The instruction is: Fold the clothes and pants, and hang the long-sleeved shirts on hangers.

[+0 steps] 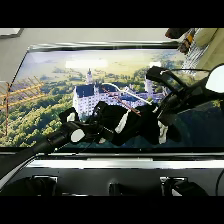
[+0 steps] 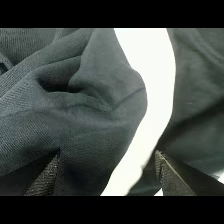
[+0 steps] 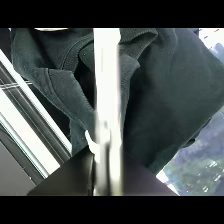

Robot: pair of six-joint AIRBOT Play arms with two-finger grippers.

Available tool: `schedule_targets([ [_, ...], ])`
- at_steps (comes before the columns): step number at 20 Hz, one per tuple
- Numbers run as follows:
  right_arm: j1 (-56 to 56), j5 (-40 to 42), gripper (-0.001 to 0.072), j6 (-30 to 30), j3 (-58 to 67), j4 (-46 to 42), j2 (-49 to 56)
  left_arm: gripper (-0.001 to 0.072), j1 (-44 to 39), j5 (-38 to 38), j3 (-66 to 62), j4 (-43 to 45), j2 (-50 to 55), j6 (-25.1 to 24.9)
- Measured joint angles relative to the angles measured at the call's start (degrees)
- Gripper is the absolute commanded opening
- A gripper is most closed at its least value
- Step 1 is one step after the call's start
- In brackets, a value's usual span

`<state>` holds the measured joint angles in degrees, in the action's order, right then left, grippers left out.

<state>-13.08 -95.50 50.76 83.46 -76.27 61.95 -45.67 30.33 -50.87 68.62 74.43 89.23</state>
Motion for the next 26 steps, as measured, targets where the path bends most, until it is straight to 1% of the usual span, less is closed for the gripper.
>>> schedule_targets([
  [1,0.00,0.00,0.0047,0.35,0.00,-0.02,0.00,0.0031,0.00,-0.57,-0.28,-0.04,0.87,-0.20],
  [4,0.00,0.00,0.0047,0.81,0.00,-0.04,0.00,0.0029,0.79,-1.29,-1.70,0.04,2.14,-0.85],
  [6,0.00,0.02,0.0047,1.09,0.00,-0.04,0.00,0.0029,2.86,-0.26,-2.84,0.15,1.70,-1.29],
  [8,0.00,0.00,0.0047,1.99,0.00,-0.04,0.00,0.0028,6.49,3.17,-3.34,0.24,0.24,-1.46],
  [12,0.00,-0.02,0.0047,2.99,0.00,-0.04,0.00,0.0029,15.19,13.86,-1.36,0.39,-2.91,-1.20],
  [15,0.00,-0.04,0.0047,3.37,0.00,0.44,0.00,0.0029,19.71,19.69,0.46,0.33,-4.48,-0.07],
  [19,0.00,-0.09,0.0047,3.41,0.00,1.53,0.00,0.0029,22.64,25.16,1.73,0.46,-5.22,3.78],
  [21,0.00,-0.04,0.0047,3.43,-0.02,2.14,0.09,0.0031,23.08,26.64,2.62,0.72,-5.27,5.51],
  [23,0.00,0.00,0.0047,3.48,-0.02,2.78,0.39,0.0037,22.97,26.58,3.28,0.11,-5.07,6.19],
  [24,0.00,0.02,0.0047,3.56,-0.02,3.10,0.59,0.0115,22.80,26.14,3.45,-0.76,-4.98,6.43],
  [25,0.00,0.13,0.0047,3.56,-0.02,3.34,0.81,0.0282,22.62,25.16,3.52,-1.92,-4.92,6.82],
  [26,0.00,0.31,0.0047,3.56,-0.02,3.63,0.94,0.0497,22.53,24.59,3.34,-3.04,-4.90,6.97],
])
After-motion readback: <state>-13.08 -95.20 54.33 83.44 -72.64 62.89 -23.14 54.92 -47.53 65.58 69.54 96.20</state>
